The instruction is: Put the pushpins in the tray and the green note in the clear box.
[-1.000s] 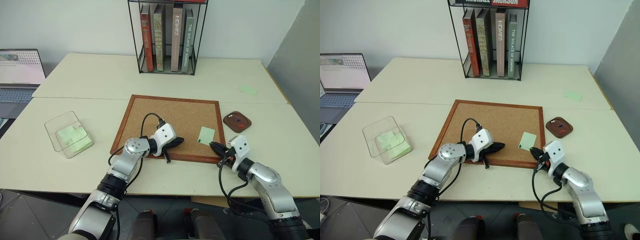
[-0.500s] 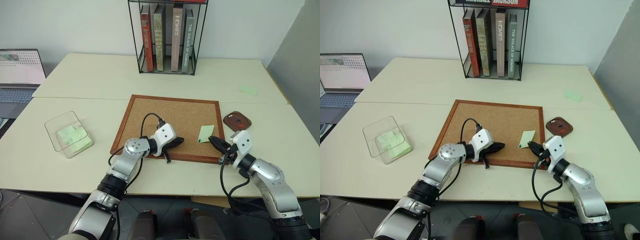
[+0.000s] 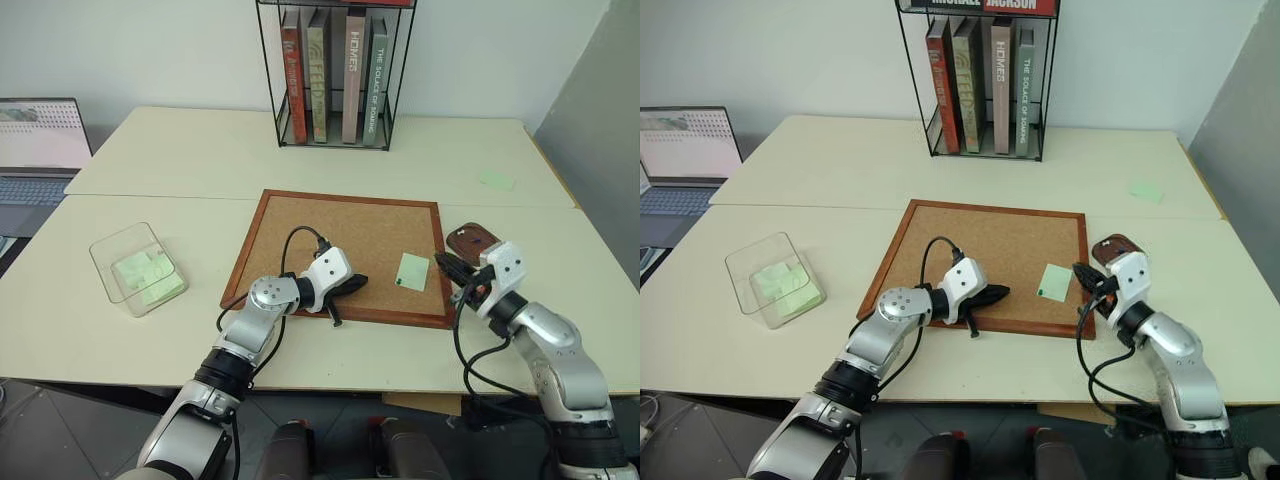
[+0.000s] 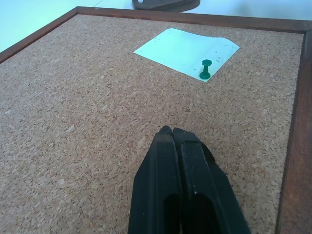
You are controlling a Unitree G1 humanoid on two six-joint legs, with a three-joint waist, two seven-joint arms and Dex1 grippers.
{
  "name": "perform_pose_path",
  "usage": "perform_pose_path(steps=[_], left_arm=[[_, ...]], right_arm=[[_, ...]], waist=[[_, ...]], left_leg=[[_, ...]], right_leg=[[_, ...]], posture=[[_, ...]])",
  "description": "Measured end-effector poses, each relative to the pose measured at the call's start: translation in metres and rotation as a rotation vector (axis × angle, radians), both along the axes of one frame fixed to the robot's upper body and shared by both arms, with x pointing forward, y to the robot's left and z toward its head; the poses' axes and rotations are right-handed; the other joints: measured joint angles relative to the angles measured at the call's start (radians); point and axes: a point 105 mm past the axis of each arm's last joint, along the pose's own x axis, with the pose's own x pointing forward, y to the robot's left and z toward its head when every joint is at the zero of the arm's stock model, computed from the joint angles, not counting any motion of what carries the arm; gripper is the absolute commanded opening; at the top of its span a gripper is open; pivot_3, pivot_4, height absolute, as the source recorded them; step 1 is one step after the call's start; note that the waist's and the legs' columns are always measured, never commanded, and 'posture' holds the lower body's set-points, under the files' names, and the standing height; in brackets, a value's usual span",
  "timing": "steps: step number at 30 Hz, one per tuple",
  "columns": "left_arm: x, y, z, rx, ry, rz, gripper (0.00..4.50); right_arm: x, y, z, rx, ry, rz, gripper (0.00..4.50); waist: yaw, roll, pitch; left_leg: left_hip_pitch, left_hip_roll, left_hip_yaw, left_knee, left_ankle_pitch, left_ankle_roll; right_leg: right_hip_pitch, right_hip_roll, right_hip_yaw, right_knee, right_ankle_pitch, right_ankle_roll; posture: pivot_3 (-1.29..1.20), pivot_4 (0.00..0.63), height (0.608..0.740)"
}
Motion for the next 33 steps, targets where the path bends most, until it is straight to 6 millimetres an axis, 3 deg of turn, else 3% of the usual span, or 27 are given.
perform_pose_path(steps=[4,9,14,26,33], left_arm=[[0.0,0.0,0.0,0.001,-0.001,0.002,0.0],[-0.001,0.001,0.0,0.001,-0.004,0.001,0.0],[-0.001,0.0,0.0,0.002,-0.007,-0.002,0.0],[-0.002,0.001,0.0,0.002,-0.009,0.004,0.0],[-0.002,0.001,0.0,0.005,-0.013,0.003,0.0]], right_arm=[[0.022,-0.019,-0.011,-0.033,0.04,-0.126,0.02],[0.052,-0.047,-0.011,-0.066,0.037,-0.301,0.02],[0.064,-0.06,-0.019,-0.087,0.069,-0.385,0.02],[0.067,-0.066,-0.024,-0.102,0.083,-0.428,2.55],[0.067,-0.066,-0.023,-0.101,0.087,-0.434,3.81]], waist=[[-0.001,0.0,0.0],[-0.001,0.0,0.0],[-0.001,0.001,0.0],[-0.003,0.001,0.0],[-0.003,0.001,0.0]], left_leg=[[0.0,-0.001,0.002,0.0,0.0,0.0],[0.0,0.0,0.002,0.0,0.0,0.0],[0.0,0.0,0.002,-0.001,0.0,0.0],[0.0,0.0,0.002,-0.001,0.0,0.0],[0.0,0.0,0.002,-0.001,0.0,0.0]], right_leg=[[0.0,0.0,0.001,0.0,0.0,0.0],[0.0,0.0,0.001,0.0,0.0,0.0],[0.0,0.0,0.001,0.0,0.0,0.0],[0.0,0.0,0.002,0.0,0.0,0.0],[0.0,0.0,0.002,0.0,0.0,0.0]], posture=[[0.0,0.15,0.74],[0.0,0.15,0.74],[0.0,0.15,0.74],[0.0,0.15,0.74],[0.0,0.15,0.74]])
